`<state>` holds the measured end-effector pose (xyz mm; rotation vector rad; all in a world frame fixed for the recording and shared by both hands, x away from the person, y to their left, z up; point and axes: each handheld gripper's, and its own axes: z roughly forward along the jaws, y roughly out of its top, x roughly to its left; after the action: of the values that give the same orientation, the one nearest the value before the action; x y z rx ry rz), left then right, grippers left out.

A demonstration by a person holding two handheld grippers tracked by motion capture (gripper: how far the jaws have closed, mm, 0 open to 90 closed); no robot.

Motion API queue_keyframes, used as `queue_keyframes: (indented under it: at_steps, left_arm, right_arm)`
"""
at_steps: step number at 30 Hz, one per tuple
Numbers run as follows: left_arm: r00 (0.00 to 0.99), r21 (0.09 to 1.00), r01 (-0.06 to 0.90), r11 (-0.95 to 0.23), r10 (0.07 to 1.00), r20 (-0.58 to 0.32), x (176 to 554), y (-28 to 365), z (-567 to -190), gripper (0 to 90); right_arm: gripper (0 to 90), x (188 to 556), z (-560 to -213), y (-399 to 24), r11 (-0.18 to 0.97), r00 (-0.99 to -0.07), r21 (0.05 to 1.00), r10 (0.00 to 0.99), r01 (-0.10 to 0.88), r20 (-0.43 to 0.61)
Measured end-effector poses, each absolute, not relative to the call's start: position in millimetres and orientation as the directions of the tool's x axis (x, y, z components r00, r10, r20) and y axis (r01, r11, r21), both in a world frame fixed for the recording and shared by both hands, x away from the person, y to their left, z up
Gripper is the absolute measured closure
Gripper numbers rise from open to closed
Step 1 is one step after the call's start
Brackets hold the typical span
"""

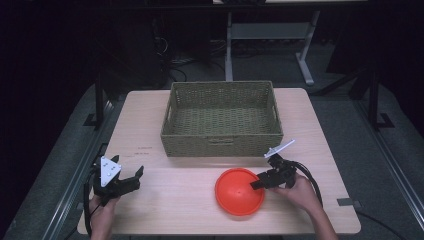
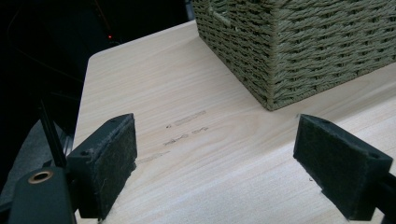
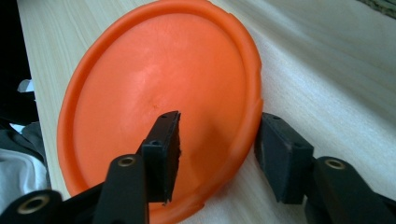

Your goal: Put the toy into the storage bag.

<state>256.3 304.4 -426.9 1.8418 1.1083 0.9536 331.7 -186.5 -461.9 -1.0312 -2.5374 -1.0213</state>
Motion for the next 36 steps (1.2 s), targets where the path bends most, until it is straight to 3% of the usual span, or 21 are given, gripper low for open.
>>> queue_keyframes:
  at_steps: [4, 10, 19, 36]
  left_arm:
    - [0.344, 0.878, 0.348, -0.327, 0.916, 0.205, 256.0, 303.9, -427.4, 12.8]
    - [0.346, 0.88, 0.343, -0.329, 0.915, 0.207, 256.7, 302.9, -427.1, 12.7]
    - [0.347, 0.88, 0.343, -0.329, 0.915, 0.207, 256.3, 303.0, -426.3, 12.7]
    - [0.344, 0.878, 0.343, -0.333, 0.915, 0.212, 256.1, 302.4, -425.8, 12.7]
  right_arm:
    - [53.9, 333.2, -463.4, -186.1, 0.503, -0.728, 0.53, 0.531, 0.682, 0.432]
    - [68.8, 334.5, -456.3, -185.9, 0.506, -0.745, 0.555, 0.533, 0.66, 0.4]
    - [79.6, 330.1, -446.4, -188.5, 0.486, -0.738, 0.565, 0.538, 0.667, 0.407]
    - [82.3, 313.3, -396.8, -175.9, 0.482, -0.789, 0.64, 0.492, 0.599, 0.367]
